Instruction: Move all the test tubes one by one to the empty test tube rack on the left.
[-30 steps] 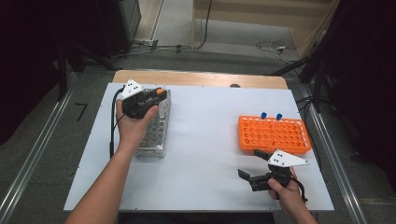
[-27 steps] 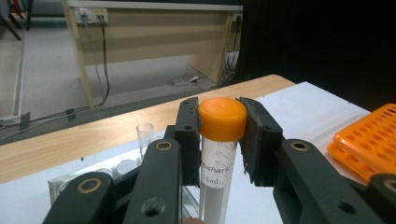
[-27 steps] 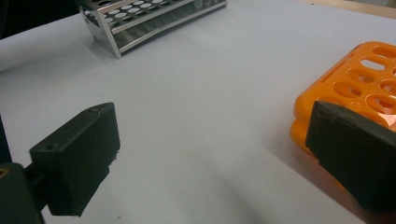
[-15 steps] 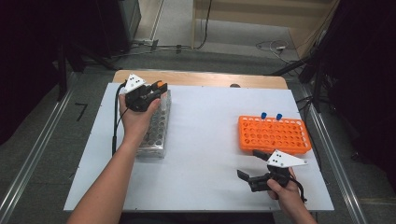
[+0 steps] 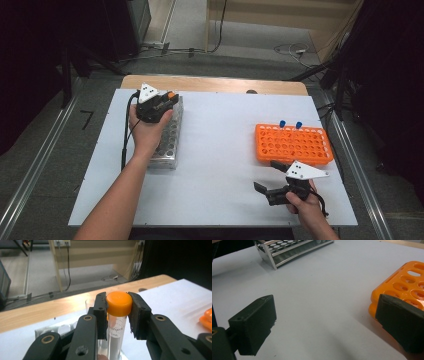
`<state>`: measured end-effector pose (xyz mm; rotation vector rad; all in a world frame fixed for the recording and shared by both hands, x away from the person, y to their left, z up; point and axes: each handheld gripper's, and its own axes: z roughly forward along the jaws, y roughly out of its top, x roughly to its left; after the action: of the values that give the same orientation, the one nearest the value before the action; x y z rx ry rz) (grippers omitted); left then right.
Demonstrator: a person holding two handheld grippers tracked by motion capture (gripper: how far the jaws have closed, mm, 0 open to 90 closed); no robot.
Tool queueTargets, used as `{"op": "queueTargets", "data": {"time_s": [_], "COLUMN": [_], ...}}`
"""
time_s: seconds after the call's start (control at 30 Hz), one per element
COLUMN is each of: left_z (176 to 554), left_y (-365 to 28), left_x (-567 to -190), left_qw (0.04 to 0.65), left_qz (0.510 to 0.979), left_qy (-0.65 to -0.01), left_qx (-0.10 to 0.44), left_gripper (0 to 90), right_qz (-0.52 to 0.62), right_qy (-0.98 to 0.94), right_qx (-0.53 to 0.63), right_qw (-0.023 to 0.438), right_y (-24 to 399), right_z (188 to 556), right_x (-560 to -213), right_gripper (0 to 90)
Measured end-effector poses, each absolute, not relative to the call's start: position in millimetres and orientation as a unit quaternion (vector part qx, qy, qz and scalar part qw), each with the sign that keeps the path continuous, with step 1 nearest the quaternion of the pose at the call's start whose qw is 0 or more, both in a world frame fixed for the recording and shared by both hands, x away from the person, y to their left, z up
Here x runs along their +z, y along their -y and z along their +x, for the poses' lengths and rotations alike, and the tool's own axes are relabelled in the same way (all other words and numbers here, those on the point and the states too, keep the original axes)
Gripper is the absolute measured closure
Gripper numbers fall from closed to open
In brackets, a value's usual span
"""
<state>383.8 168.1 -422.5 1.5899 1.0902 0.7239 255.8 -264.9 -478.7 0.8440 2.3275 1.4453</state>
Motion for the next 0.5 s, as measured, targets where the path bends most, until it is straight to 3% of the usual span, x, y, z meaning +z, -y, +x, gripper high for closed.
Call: {"op": "queueTargets", "data": {"time_s": [0.5], "left_z": [384.1], "left_y": [-164.4], "left_x": [-428.9], "left_qw": [0.485], "left_qz": [0.687], "left_qy": [-0.463], "left_qx": [0.279], "left_gripper": [69.5], "right_qz": [0.29], "right_qy": [-0.804], "right_qx": [0.5], "right_qw": [0.137], "right_y": [264.5], "right_z": [256.2], "right_x": [-479.1], "right_gripper": [2.1]}}
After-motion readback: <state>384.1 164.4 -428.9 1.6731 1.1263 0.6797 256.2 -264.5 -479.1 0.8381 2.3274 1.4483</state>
